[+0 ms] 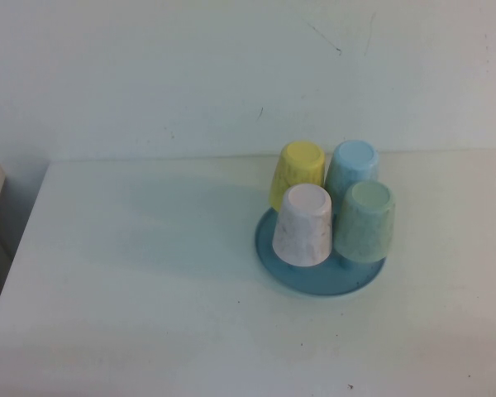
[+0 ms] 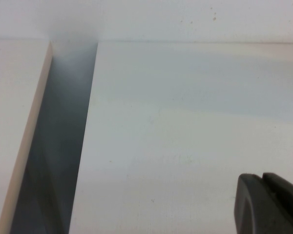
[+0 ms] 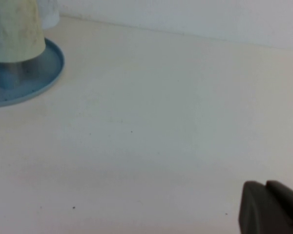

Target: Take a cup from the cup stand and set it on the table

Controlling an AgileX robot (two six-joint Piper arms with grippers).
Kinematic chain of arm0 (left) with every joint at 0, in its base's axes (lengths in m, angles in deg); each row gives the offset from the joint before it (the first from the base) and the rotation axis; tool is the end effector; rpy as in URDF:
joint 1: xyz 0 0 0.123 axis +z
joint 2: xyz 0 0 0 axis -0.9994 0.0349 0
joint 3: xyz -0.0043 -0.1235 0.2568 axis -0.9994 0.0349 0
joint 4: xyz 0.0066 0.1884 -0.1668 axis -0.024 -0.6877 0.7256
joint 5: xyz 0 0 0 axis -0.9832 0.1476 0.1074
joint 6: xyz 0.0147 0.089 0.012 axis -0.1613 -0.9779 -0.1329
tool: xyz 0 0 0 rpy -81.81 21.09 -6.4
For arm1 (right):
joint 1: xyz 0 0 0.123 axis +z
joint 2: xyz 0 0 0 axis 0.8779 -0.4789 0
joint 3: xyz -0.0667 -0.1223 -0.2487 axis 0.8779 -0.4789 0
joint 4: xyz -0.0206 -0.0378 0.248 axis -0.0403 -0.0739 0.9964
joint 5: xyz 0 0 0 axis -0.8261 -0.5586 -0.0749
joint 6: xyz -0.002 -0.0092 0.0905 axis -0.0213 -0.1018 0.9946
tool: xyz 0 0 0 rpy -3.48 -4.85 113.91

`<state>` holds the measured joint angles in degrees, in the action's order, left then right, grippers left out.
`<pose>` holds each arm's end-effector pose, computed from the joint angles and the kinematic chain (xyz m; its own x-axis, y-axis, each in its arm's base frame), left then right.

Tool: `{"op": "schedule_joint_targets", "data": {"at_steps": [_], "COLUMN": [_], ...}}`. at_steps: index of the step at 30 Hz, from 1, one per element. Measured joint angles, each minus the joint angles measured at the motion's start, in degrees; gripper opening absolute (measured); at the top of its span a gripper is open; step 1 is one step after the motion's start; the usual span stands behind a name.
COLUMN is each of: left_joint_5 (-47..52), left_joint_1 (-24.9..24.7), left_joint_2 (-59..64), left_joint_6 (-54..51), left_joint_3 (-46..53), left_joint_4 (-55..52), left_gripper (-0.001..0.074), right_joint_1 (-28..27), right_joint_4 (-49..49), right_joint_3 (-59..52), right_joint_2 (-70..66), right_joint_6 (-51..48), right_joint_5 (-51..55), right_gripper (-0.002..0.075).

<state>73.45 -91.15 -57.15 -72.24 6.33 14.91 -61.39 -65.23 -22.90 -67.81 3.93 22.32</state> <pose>0.0534 -0.0061 0.1764 -0.2600 -0.1303 -0.9568 0.0502 0.9877 -0.1482 0.0529 -0.0014 0.1725 -0.2787 -0.1537 -0.9480 -0.0287 0.9880 -0.1518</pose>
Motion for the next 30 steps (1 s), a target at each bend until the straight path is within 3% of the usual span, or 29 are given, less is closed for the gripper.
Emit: {"op": "schedule_joint_targets", "data": {"at_steps": [5, 30], "left_joint_5": [0.0, 0.0], "left_joint_1": [0.0, 0.0], "left_joint_2": [0.0, 0.0], "left_joint_6": [0.0, 0.0], "left_joint_3": [0.0, 0.0], "left_joint_4": [0.0, 0.0], "left_gripper": [-0.0003, -0.0003], "right_joint_1": [0.0, 0.11], "right_joint_4": [-0.32, -0.9], "right_joint_3": [0.0, 0.0], "right_joint_2": [0.0, 0.0], "right_joint_6": [3.96, 4.55], "right_joint_5": [0.0, 0.0], "right_gripper": [-0.0003, -0.0003]}}
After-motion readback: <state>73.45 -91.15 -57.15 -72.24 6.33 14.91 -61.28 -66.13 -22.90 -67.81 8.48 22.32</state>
